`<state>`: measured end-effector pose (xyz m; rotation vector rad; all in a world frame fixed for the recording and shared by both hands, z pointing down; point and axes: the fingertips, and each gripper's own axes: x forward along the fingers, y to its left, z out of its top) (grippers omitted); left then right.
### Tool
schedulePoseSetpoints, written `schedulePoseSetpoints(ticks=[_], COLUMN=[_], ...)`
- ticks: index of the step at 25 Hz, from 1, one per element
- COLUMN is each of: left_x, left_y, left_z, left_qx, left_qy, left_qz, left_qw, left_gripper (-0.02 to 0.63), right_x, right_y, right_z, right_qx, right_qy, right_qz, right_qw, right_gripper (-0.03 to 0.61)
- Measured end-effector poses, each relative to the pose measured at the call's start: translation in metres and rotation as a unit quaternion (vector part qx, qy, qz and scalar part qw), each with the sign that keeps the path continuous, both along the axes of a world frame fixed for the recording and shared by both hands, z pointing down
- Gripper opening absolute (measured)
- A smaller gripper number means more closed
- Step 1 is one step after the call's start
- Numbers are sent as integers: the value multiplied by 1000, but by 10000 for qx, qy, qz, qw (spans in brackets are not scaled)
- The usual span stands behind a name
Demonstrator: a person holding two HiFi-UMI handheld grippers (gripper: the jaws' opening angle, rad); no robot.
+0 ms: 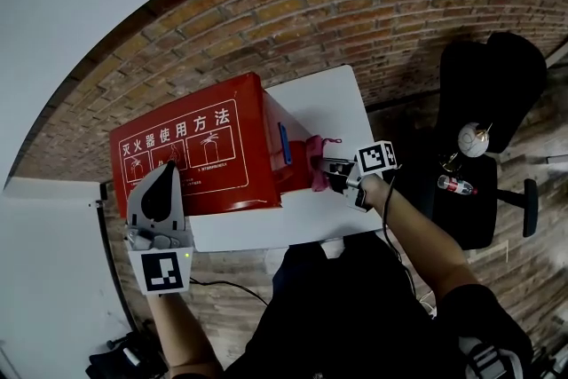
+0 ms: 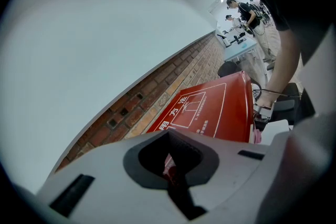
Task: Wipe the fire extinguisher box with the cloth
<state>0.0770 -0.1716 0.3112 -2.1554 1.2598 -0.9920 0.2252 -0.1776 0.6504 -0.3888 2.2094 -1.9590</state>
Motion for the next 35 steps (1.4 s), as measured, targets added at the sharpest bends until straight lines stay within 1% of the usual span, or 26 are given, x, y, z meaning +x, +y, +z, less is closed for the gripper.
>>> schedulePoseSetpoints(ticks=[3, 5, 12, 15, 17, 25, 28, 32, 35], left_x=[0, 0, 1, 1, 1, 1, 0, 0, -1], left_y=[0, 0, 0, 0, 0, 0, 1, 0, 0], left_z=[0, 0, 0, -1, 0, 0, 1, -1, 0], left_qx=[23, 16, 43, 45, 30, 24, -13, 5, -1], left_qy=[27, -29, 8, 113, 57, 60, -11, 153, 188], left_qz=[13, 30, 39, -3, 14, 12, 6, -58, -90], left_qw=[10000, 10000, 10000, 9999, 10000, 10000, 10000, 9999, 9998], left_gripper=[12, 12, 12, 12, 12, 12, 12, 12, 12], right_x=[0, 0, 0, -1, -1, -1, -1, -1, -1], right_y=[1, 1, -2, -3, -3, -2, -1, 0, 0], right_z=[6, 11, 39, 53, 62, 87, 97, 113, 127], right_qx=[-19, -5, 207, 271, 296, 288, 279, 194, 129], right_qy=[62, 116, 329, 492, 592, 775, 895, 1081, 1257], right_qz=[-12, -20, -39, -50, -73, -64, -51, -56, -144], right_qw=[10000, 9999, 9992, 9984, 9978, 9966, 9956, 9939, 9919], right_gripper=[51, 51, 51, 51, 51, 51, 51, 51, 51])
